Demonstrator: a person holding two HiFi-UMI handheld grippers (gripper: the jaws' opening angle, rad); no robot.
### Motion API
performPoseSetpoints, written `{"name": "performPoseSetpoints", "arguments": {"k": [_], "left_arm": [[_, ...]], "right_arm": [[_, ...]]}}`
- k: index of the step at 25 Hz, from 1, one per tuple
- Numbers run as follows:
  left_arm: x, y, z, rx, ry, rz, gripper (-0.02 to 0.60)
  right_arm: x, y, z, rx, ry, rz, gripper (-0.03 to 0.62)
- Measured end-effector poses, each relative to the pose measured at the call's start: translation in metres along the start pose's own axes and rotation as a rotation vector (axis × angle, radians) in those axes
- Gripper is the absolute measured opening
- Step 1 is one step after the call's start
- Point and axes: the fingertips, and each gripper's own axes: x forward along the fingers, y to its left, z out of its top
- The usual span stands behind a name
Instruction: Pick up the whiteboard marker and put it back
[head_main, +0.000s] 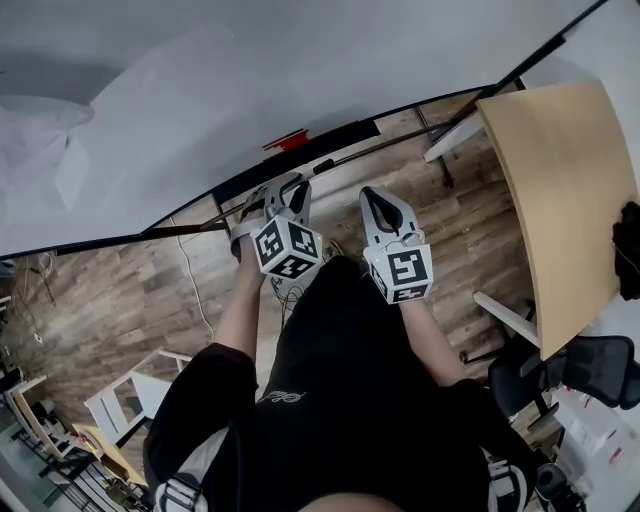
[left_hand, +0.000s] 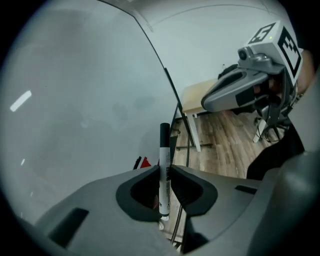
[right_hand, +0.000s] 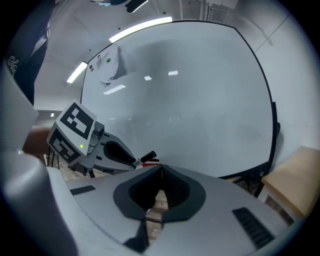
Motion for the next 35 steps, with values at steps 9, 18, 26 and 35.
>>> {"name": "performPoseSetpoints", "arguments": {"k": [9, 18, 26, 35], "left_arm": [[0.059, 0.007, -0.019, 0.137, 0.158, -0.061, 0.067], [0.108, 0.018, -0.031, 0.132, 0.264, -0.034, 0.067], [0.138, 0.011, -0.039, 0.148, 0.334, -0.044, 0.067], [0.153, 0.000, -0.050, 0.163, 0.390, -0.078, 0.067]], "right_arm": [[0.034, -0.022, -0.004, 0.004, 0.036, 0.025, 0.002], [0.058, -0.040, -0.017, 0.003, 0.068, 0.105, 0.002], [0.065, -0.059, -0.025, 0.031, 0.088, 0.125, 0.002], [0.059, -0.073, -0.030, 0.041, 0.100, 0.110, 0.002]]}}
